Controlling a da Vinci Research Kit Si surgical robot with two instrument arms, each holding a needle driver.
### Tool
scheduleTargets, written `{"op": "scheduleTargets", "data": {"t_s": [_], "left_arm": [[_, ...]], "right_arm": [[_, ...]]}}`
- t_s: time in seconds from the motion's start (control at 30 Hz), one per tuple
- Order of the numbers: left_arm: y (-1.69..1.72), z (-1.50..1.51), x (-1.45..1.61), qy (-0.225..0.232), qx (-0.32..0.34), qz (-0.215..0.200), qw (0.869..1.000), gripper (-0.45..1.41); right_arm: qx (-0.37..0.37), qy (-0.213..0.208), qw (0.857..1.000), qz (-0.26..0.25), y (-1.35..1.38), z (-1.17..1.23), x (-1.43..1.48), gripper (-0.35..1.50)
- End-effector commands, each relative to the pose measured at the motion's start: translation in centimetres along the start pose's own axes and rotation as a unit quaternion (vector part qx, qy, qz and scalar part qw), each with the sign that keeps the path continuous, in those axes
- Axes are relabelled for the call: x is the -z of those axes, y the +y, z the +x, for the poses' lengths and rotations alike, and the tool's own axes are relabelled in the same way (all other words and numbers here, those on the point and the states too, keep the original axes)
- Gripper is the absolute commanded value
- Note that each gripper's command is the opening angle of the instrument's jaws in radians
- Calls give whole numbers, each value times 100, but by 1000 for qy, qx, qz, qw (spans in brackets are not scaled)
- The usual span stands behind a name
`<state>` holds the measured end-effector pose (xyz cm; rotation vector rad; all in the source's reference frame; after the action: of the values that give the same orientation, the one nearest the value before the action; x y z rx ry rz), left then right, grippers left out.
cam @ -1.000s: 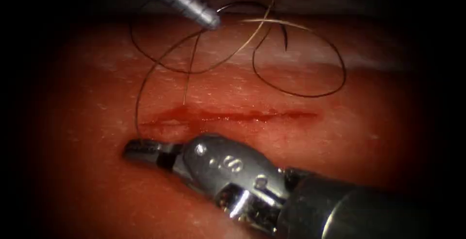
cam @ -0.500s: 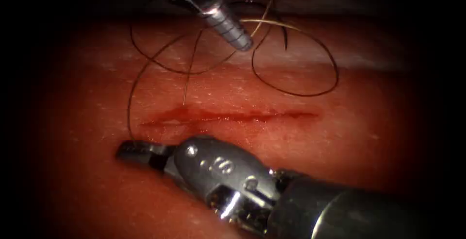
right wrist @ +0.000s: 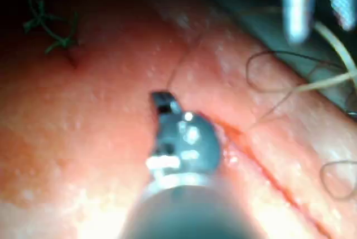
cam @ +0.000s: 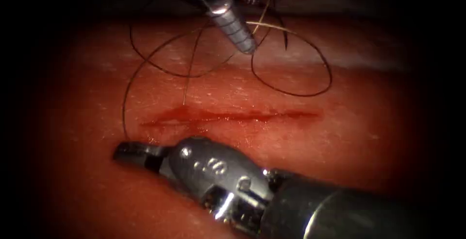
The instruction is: Wound Closure
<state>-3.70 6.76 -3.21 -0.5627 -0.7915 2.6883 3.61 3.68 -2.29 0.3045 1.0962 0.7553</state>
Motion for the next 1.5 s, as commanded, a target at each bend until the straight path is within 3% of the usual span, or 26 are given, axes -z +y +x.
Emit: {"op": "scheduleTargets", "data": {"t_s": [0.03, 0.23, 0.37, 0.53, 0.93, 1.0, 1.03, 1.27, 1.5], "left_arm": [[-7, 8, -5, 0, -1, 2, 1000, 56], [-7, 22, -11, -35, -3, 4, 999, 59], [-4, 30, -20, -80, -10, 8, 997, 60], [-2, 29, -23, -100, -18, 10, 995, 60], [0, 39, -23, -103, -14, 8, 995, 57], [5, 41, -21, -103, -14, 3, 995, 21], [5, 41, -21, -100, -13, -17, 995, -35], [14, 31, -11, -99, -21, -32, 994, -35], [1, 25, 45, -51, -29, -20, 998, -35]], "right_arm": [[1, 1, 1000, 1, 0, -1, -10, -35], [3, -5, 1000, 1, -1, -2, -13, -35], [15, -42, 999, -7, -3, -1, -20, -35], [21, -70, 997, -11, -4, -1, -24, -35], [25, -87, 996, -17, -8, -6, -31, -35], [25, -87, 996, -17, -8, -7, -31, -35], [25, -87, 996, -17, -8, -7, -31, -35], [25, -85, 996, -16, -5, -6, -27, -35], [22, -59, 998, -24, 2, 9, -4, -35]]}}
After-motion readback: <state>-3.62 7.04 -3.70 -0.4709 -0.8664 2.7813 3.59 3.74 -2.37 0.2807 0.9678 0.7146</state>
